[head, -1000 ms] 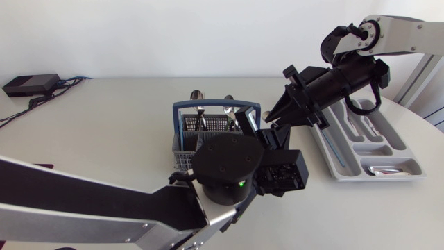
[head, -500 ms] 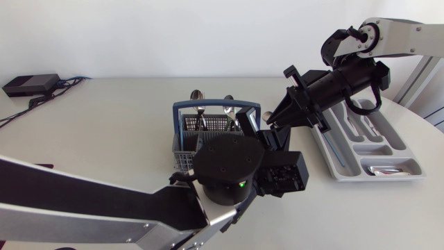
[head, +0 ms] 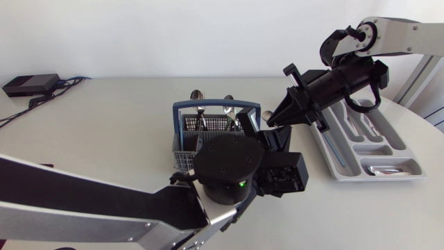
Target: Sort the cutlery from the basket into the organizer compartments.
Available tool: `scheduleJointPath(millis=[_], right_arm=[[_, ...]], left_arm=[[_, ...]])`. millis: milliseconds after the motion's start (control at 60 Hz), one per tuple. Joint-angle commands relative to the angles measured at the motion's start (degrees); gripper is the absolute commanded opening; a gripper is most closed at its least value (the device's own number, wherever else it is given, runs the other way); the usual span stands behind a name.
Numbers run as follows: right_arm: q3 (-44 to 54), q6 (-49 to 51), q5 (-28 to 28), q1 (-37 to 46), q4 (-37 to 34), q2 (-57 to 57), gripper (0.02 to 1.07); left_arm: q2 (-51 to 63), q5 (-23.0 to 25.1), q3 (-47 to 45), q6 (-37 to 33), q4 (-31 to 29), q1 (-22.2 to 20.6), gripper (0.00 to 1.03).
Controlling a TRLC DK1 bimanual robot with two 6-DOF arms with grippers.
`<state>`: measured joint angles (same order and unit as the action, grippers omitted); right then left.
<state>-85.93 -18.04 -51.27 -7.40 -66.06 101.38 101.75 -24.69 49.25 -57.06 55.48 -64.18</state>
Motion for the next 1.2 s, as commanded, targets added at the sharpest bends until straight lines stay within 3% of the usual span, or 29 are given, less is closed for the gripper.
scheduleJointPath(millis=[0, 167, 267, 350, 400, 417, 483, 667, 917, 1183], right_arm=[[-1.5, -1.6, -0.9, -0.1, -0.6, 1.6, 0.08], [-1.7, -1.6, -1.2, -0.3, -0.9, 2.1, 0.08], [-1.8, -0.5, -1.4, -0.2, -1.1, 2.4, 0.08], [-1.7, 0.0, -1.6, -0.2, -1.1, 2.3, 0.08], [-1.6, 0.2, -1.6, -0.2, -1.1, 2.2, 0.08], [-1.6, 0.2, -1.7, -0.2, -1.2, 2.2, 0.08], [-1.8, 0.5, -2.3, 0.0, -1.2, 2.2, 0.08], [-2.2, 1.4, -2.4, 1.2, -0.5, 2.1, 0.08], [-0.8, 7.9, -2.4, 4.8, 2.7, 2.5, 0.08], [3.0, 13.3, 1.0, 7.8, 9.6, 0.6, 0.08]], left_arm=[[1.0, 1.0, 1.5, -1.1, 0.9, -0.2, 0.04], [0.9, 1.5, 1.0, -1.4, 0.9, -0.7, 0.07], [0.6, 1.7, 0.5, -1.5, 0.9, -1.0, 0.28], [-0.4, 1.7, 0.6, -1.2, 0.8, -1.0, 0.55], [-1.3, 1.7, 0.6, -0.9, 0.7, -1.0, 0.65], [-1.9, 1.7, 0.5, -0.3, 0.6, -1.0, 0.75], [-3.1, 1.7, 0.6, 0.0, 0.2, -1.1, 0.84], [-4.5, 1.6, 1.6, 0.4, -2.7, -1.0, 0.91], [-5.6, 1.6, 4.0, 5.6, -13.6, -0.4, 0.91], [-6.3, 3.8, 9.1, 13.2, -26.5, 4.0, 0.91]])
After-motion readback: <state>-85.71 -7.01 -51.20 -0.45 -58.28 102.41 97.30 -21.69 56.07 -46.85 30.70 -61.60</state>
